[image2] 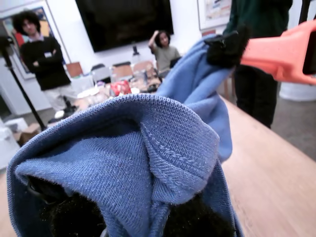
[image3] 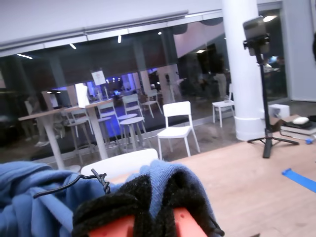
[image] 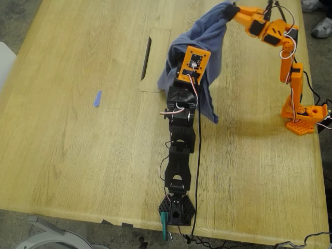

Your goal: Fold a T-shirt

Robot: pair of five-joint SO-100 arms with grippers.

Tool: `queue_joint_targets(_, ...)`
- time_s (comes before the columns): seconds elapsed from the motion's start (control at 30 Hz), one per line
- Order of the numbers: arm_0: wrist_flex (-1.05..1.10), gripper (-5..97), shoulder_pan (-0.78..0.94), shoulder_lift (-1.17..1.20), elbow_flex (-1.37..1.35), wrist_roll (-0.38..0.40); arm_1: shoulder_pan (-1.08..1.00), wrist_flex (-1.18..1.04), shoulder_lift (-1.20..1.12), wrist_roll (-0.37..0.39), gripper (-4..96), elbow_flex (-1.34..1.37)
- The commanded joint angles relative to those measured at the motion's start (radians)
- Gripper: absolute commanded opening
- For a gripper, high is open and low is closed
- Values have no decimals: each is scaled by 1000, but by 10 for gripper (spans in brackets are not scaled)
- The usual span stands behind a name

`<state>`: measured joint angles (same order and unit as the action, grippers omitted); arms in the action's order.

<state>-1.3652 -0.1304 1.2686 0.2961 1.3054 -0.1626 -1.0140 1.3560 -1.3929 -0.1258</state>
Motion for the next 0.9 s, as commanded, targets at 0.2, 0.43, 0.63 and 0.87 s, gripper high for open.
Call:
queue_joint_targets(0.2,95,-1,-58,267,41,-5,26,28,126,-14,3,-18)
queue_joint_targets(0.43,95,-1,-150,304,43,-14,44,-21,206,-18,3,-18)
queue_joint_targets(0.63,81,-1,-268,304,43,-17,132,-110,267,-31,3,-18)
queue_joint_targets(0.87,46,-1,-416,311,43,-20,232,-199,347,-48,3,-17)
